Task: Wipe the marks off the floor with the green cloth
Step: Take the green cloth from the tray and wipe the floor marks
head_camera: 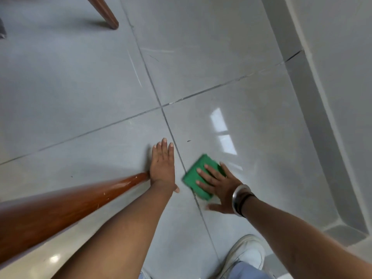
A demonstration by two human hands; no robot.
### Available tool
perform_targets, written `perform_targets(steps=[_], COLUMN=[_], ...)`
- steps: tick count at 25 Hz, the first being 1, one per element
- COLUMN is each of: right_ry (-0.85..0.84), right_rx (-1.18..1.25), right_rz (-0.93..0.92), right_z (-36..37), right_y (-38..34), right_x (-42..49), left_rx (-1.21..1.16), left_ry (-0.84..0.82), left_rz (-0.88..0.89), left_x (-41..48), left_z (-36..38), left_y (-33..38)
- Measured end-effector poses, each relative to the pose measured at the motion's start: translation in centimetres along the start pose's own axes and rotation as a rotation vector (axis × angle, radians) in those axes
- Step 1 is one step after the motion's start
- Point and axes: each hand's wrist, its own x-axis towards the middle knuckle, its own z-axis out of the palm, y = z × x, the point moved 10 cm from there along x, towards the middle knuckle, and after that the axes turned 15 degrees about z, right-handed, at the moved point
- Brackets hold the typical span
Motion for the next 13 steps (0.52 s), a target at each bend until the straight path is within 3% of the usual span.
perform_targets(steps=[2,4,8,11,13], right_ry=[0.002,0.037,0.251,0.251,0.213], right_rx=[-0.116,-0.148,-0.12,-0.131,-0.096], right_rz=[-0.193,-0.26,0.019,0.136,0.175], right_z=[1.2,0.4,-9.1,-14.6,-14.3], right_y=[1.1,2.4,5.6,7.2,6.7], right_x=[-1.9,-1.4,8.3,14.4,14.3], left_rx=[0.01,0.021,0.067,0.086,0.078], left_ry=[-0.019,-0.011,-0.034,-0.05,-0.041], left_rz=[-0.002,-0.016,-0.003,-0.011,-0.01], left_x=[0.1,0.1,0.1,0.2,0.0], left_z=[0.2,0.1,-0.2,-0.2,0.0], left_y=[0.3,0.1,0.9,0.9,0.6])
